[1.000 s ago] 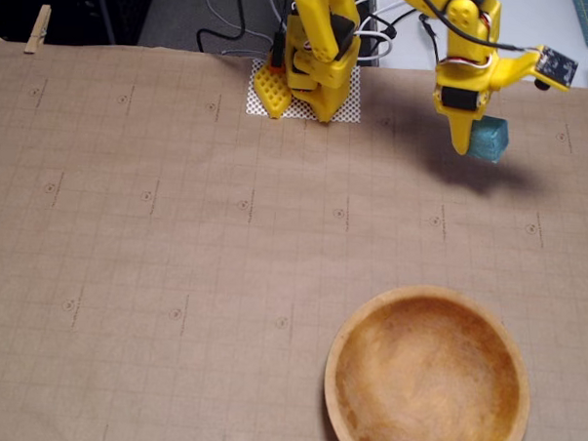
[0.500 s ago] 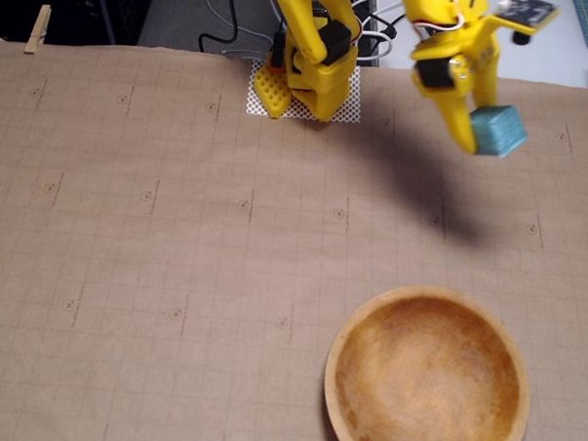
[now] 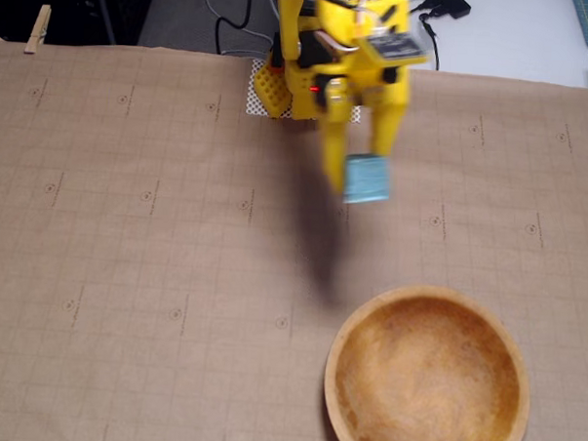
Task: Grasp a blue block and put it in the bowl.
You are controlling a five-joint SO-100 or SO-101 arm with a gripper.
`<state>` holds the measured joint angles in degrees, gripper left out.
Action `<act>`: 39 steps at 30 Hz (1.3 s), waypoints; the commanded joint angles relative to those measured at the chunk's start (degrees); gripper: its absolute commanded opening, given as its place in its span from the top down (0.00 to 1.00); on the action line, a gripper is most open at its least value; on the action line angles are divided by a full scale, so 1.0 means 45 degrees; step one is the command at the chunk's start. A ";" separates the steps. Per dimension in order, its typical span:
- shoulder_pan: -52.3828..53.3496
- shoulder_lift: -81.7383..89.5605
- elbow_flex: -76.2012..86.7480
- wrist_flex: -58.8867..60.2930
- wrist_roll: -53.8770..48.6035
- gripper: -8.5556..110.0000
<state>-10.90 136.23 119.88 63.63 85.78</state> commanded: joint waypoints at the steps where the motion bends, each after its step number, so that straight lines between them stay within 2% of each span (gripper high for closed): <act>1: 0.1074 -0.0879 -0.0957 -0.1230 -0.0156 0.95; 13: 0.1387 -0.4648 -0.1406 -0.5684 0.0000 0.95; 28: -0.2285 -0.8262 -0.4590 -0.5840 0.0371 0.95; 39: -0.2930 -1.1465 -0.7402 -0.5996 0.0879 0.95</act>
<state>-24.17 86.31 95.45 38.06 89.21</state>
